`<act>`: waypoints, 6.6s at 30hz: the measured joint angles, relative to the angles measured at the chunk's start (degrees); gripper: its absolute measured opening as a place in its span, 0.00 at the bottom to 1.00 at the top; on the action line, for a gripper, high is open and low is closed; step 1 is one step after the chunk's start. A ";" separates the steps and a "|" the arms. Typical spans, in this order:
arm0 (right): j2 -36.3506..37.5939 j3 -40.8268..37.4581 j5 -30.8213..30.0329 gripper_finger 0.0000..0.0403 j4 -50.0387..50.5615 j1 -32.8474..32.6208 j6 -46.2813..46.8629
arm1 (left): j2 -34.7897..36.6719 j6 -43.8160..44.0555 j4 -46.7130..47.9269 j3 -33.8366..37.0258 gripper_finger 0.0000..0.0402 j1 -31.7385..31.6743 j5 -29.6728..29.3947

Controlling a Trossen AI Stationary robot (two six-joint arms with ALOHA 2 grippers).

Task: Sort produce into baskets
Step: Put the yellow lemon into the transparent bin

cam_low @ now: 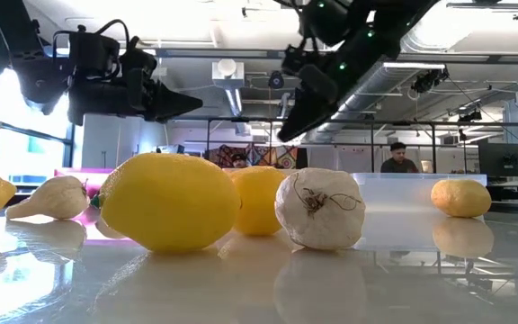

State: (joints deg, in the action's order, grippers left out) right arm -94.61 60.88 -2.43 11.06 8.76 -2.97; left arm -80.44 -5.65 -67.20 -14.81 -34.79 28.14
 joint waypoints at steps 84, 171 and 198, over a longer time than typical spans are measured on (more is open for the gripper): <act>1.90 -0.98 -21.16 0.40 15.87 31.41 35.03 | 0.00 -0.08 1.16 -0.02 0.01 -0.01 -0.22; -1.47 11.45 4.53 0.09 20.65 -4.33 -7.18 | -0.04 -5.29 7.23 -0.07 0.01 0.00 -3.39; -11.00 11.39 1.49 0.65 5.50 -26.82 -6.98 | 0.00 -6.46 10.13 -0.09 0.01 0.00 0.68</act>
State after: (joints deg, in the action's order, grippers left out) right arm -105.61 72.27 -0.94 16.55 -18.07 -9.95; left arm -80.44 -12.10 -57.07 -14.90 -34.79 28.82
